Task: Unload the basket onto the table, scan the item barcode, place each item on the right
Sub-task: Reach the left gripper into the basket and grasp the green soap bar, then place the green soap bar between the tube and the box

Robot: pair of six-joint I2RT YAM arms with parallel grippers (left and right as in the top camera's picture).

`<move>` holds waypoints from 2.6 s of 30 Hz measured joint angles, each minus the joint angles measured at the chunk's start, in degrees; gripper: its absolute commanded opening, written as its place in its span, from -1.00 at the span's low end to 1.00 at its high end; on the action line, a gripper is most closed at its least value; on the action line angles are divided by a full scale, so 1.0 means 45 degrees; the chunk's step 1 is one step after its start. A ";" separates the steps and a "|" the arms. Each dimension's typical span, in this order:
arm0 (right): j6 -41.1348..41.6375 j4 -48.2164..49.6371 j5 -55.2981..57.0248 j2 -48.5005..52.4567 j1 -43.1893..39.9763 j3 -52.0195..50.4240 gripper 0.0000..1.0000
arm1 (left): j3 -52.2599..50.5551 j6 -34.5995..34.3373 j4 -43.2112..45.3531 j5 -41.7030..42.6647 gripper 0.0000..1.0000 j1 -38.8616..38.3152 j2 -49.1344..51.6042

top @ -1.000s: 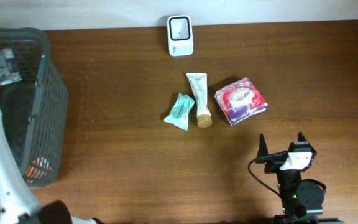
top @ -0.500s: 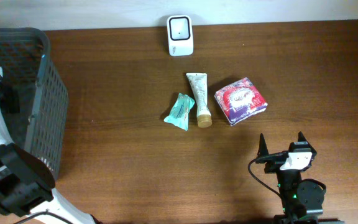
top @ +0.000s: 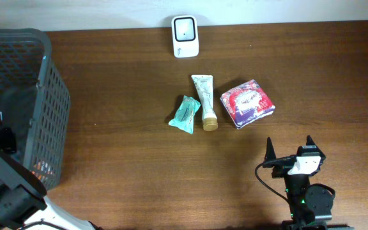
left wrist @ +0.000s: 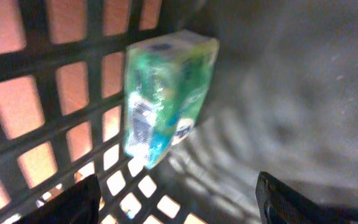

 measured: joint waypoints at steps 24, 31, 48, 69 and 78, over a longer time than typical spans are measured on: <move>-0.0010 0.0005 0.0000 0.0000 0.0000 0.0000 0.97 | -0.1608 0.1005 0.4002 0.0821 -1.00 0.0753 0.0636; -0.0015 0.0000 0.0000 0.0000 0.0000 0.0000 0.97 | -0.0743 0.0277 0.4677 0.3706 -1.00 -0.1783 -0.3871; -0.0010 0.0000 0.0000 0.0000 0.0000 0.0000 0.97 | -0.0500 -0.9894 0.4809 1.1356 -1.00 -1.1866 -0.5493; -0.0010 0.0005 0.0000 0.0000 0.0000 0.0000 0.97 | -0.0515 -1.2118 0.8340 1.0914 0.98 -1.6189 0.0539; -0.0010 0.0005 0.0000 -0.0005 0.0000 0.0000 0.97 | -0.0525 -1.1006 0.7125 1.2012 0.98 -1.2565 -0.4294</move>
